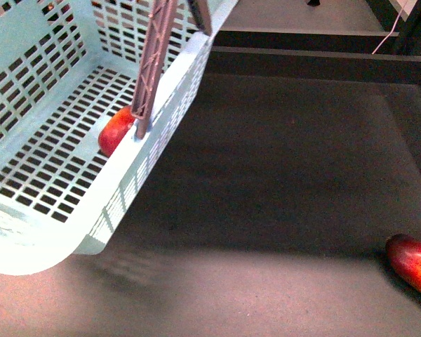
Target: Pick apple with right arm and hold basket with left
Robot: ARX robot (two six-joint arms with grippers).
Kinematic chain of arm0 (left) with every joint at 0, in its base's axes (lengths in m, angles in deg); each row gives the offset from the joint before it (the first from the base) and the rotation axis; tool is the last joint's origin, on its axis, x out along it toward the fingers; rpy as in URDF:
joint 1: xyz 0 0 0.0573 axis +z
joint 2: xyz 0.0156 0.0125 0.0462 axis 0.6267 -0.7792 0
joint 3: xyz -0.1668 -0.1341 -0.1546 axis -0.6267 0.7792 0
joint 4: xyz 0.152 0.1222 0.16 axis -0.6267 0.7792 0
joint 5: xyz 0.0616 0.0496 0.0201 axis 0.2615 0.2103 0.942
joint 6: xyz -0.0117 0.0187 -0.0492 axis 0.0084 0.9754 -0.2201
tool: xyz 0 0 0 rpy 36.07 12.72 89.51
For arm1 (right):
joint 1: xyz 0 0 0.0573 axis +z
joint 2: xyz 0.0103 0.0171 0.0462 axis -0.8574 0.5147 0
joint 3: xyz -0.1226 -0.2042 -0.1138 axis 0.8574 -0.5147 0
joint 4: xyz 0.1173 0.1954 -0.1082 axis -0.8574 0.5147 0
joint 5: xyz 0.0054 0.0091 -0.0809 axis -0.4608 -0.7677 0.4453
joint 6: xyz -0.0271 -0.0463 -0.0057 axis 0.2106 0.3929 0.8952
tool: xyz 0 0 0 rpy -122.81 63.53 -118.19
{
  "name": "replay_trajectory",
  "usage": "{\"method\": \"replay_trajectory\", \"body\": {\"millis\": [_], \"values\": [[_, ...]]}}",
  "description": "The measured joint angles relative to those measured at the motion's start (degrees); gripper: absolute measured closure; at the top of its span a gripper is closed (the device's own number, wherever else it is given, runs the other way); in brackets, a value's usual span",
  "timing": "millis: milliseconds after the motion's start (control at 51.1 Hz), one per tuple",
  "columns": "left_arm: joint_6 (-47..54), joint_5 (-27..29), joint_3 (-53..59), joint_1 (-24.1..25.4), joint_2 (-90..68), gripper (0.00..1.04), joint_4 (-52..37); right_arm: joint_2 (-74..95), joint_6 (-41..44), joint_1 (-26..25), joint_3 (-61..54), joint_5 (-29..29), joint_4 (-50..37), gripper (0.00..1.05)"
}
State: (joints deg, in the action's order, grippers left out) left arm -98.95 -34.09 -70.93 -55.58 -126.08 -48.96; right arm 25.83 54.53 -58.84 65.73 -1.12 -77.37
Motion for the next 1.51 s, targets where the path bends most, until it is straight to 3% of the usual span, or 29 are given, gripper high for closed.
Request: {"method": "replay_trajectory", "body": {"millis": [333,528,1115,1154,1252,1507], "values": [[-6.9,-0.6,0.7,9.6,-10.3,0.89,-0.9,0.0,0.0,0.0,0.0,0.0,0.0,0.09],[-8.5,-3.3,-1.5,11.2,-16.6,0.89,-3.6,0.0,0.0,0.0,0.0,0.0,0.0,0.09],[-9.8,-3.1,-2.9,11.9,-21.5,0.89,-7.5,0.0,0.0,0.0,0.0,0.0,0.0,0.09],[-9.9,-3.3,-2.9,11.9,-21.5,0.86,-7.5,0.0,0.0,0.0,0.0,0.0,0.0,0.09],[-9.5,-3.3,-2.9,11.6,-21.2,0.68,-7.3,0.0,0.0,0.0,0.0,0.0,0.0,0.09],[-9.0,-1.5,1.3,9.9,-10.6,0.11,-1.7,0.0,0.0,0.0,0.0,0.0,0.0,0.09]]}}
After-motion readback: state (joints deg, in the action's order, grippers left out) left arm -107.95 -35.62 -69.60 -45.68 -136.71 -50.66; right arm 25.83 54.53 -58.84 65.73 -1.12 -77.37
